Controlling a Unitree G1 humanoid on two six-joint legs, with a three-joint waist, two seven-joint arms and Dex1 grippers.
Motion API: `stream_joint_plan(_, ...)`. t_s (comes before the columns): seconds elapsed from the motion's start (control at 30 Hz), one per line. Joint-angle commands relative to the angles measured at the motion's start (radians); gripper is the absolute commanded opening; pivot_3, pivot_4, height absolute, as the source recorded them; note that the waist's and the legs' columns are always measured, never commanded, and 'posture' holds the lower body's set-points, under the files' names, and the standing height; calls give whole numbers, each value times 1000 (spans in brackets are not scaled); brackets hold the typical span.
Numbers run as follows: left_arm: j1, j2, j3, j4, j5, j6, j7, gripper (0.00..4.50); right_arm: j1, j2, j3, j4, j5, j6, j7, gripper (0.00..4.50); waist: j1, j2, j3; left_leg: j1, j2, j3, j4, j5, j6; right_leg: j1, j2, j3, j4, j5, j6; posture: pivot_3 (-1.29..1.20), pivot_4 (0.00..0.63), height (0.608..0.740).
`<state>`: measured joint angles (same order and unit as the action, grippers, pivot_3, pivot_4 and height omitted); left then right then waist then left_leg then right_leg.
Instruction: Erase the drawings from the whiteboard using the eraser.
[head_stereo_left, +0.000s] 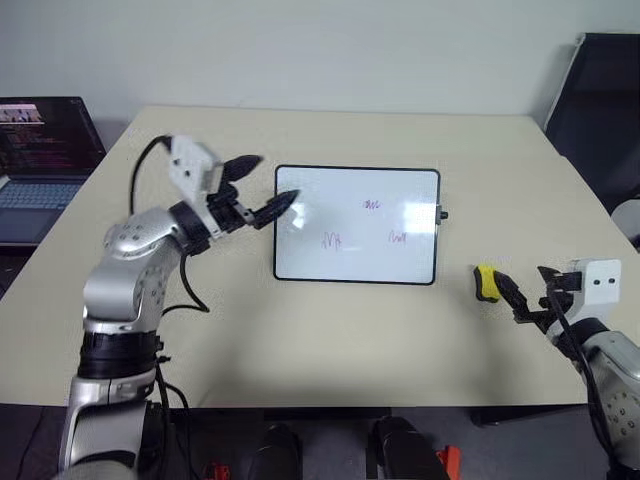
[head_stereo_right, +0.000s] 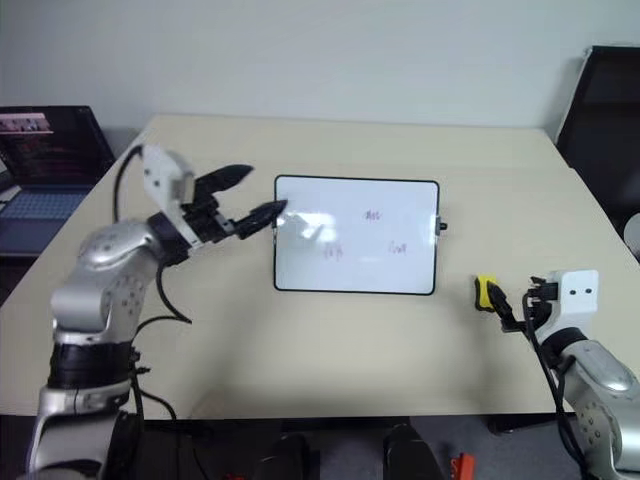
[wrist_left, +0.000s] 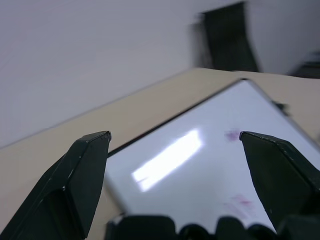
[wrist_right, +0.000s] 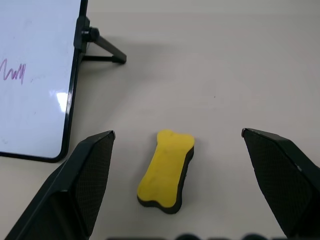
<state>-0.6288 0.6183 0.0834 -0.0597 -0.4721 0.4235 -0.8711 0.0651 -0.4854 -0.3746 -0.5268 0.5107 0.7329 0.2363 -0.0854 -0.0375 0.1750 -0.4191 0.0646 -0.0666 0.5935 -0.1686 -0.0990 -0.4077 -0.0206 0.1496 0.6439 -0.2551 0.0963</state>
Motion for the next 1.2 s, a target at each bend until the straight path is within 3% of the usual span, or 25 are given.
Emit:
stream_joint_plan(0.03, -62, 60, -122, -34, -51, 43, -260, 4500, -77, 39, 12, -27, -22, 93, -124, 4470, -6, 0, 0, 0, 0, 0, 0, 0, 0, 0, 0, 1, 0, 0, 0, 0, 150, 740)
stream_joint_plan(0.23, -145, 32, -233, -3, -39, 12, -441, 4500, -200, 119, -4, 24, -10, 220, -223, 4470, -1, 1, 1, -2, 0, 1, 0, 0, 0, -3, 0, 2, 0, 0, 0, 0, 150, 740)
stream_joint_plan(0.43, -177, -23, -253, 54, 4, -38, -457, 4500, -244, 127, 48, 95, -66, 212, -235, 4470, 2, 1, 1, -4, 0, 1, -1, 0, 1, -4, 0, 2, 0, -1, 1, 0, 150, 740)
stream_joint_plan(0.93, -128, -14, -240, 66, 64, -91, -475, 4500, -218, 130, 90, 166, -159, 153, -201, 4470, 1, 1, 1, -6, 0, 1, 0, 0, 1, -6, 0, 2, 2, -2, 2, 0, 150, 740)
stream_joint_plan(1.03, -131, -16, -240, 80, 75, -104, -471, 4500, -222, 131, 92, 176, -158, 157, -190, 3884, 1, 1, 1, -6, 0, 1, 0, 0, 1, -6, 0, 2, 2, -2, 2, 0, 150, 740)
stream_joint_plan(1.2, -131, -18, -238, 87, 84, -113, -469, 4500, -231, 136, 115, 190, -179, 159, -186, 2196, 1, 1, 1, -6, 0, 1, 0, 0, 1, -6, 0, 1, 2, -2, 2, 0, 150, 740)
